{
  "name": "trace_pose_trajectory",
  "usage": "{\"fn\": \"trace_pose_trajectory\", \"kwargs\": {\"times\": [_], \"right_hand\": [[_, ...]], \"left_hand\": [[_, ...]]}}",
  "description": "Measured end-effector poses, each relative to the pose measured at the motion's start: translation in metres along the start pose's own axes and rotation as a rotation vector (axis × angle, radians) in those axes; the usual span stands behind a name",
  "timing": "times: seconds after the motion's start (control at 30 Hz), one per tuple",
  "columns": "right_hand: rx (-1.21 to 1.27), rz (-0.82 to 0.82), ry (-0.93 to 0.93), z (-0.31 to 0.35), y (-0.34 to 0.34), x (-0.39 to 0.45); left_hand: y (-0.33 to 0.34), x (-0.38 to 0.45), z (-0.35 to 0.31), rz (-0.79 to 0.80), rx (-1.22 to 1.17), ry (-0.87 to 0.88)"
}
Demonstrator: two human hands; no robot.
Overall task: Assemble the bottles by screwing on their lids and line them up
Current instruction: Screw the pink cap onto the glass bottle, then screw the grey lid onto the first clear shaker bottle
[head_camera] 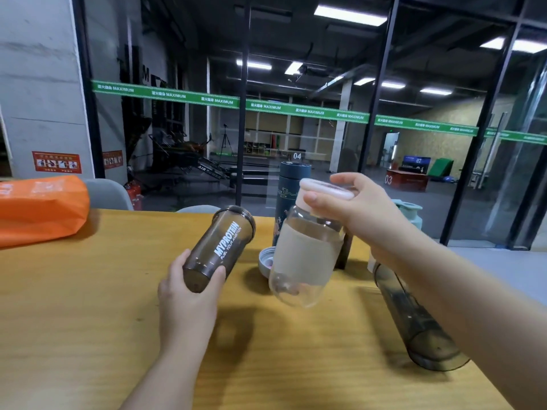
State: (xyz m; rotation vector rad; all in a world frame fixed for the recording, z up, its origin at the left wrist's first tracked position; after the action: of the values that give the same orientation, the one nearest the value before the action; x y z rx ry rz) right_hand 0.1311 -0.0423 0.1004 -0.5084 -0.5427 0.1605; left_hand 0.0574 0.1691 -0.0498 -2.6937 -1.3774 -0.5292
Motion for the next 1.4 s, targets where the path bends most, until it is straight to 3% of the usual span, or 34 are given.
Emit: {"fn": "trace_pose_trajectory", "kwargs": {"times": [0.27,0.47,0.7,1.4], "right_hand": [[0.182,-0.005,0.091,0.025,0.019,0.049],[0.267,-0.058,0.131,0.028,0.054,0.080],[0.092,-0.078,0.012,0.015,0.112,0.099],[-0.017,0.068,0.183,-0.023,0.157,0.119]], "left_hand": [[-0.001,0.012,0.006,-0.115,-0.500,-0.135],[-0.001,0.014,0.003,-0.217,-0.668,-0.184],[-0.003,0.017,0.004,-0.234,-0.703,-0.227],[-0.003,0.016,0.003,-0.273,-0.721,-0.257]]}}
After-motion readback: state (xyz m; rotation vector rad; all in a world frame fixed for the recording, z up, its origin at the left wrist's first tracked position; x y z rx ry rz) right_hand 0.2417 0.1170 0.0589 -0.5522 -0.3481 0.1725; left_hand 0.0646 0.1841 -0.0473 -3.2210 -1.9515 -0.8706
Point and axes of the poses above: each hand's wrist, its own x-axis towards the middle knuckle, its own y-axis out of the palm, z = x × y, the point moved 2 cm from there along x, towards the middle knuckle, and after that the axes turned 10 degrees about -x, right-handed, at the moved point
